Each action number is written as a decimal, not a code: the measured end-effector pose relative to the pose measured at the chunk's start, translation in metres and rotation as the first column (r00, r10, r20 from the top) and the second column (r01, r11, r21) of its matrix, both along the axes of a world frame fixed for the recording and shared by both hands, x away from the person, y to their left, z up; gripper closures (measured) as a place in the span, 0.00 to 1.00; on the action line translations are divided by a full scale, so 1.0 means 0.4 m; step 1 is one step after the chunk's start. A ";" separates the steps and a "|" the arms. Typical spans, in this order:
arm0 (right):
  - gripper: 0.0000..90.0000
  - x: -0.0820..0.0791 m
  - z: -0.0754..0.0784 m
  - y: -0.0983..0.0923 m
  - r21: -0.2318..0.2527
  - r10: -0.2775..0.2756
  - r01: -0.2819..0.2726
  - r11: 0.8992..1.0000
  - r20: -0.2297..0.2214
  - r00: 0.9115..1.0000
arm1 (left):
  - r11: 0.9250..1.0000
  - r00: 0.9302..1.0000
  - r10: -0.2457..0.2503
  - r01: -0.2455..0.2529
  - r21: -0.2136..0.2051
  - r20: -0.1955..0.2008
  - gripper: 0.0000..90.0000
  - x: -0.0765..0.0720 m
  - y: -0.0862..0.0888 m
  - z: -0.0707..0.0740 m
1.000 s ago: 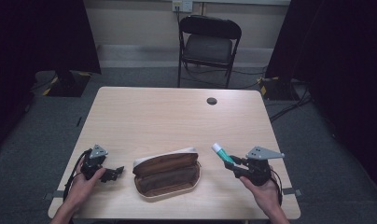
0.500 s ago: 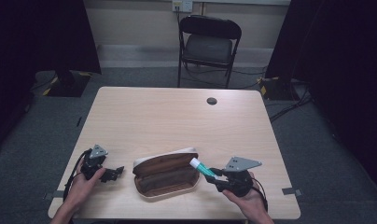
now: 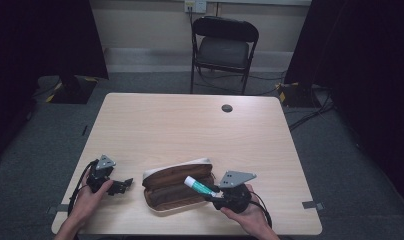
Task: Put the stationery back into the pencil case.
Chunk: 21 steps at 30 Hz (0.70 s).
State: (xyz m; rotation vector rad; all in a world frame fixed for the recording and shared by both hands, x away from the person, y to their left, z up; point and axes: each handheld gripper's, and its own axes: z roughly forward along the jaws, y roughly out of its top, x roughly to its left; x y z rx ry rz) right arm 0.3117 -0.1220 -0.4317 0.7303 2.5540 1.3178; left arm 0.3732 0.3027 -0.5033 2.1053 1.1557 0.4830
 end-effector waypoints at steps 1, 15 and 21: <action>0.74 0.002 -0.002 0.008 -0.001 0.005 -0.005 1.000 0.000 1.000 | 1.000 1.000 0.000 0.000 -0.001 0.000 0.00 0.000 0.000 0.000; 0.73 0.039 -0.014 0.129 -0.039 0.072 -0.071 0.997 0.017 0.997 | 1.000 1.000 0.000 0.000 -0.001 0.001 0.00 0.000 0.000 0.000; 0.73 0.053 -0.023 0.170 -0.061 0.110 -0.109 0.992 0.008 0.994 | 1.000 1.000 0.000 0.000 0.001 0.002 0.00 0.000 0.000 0.000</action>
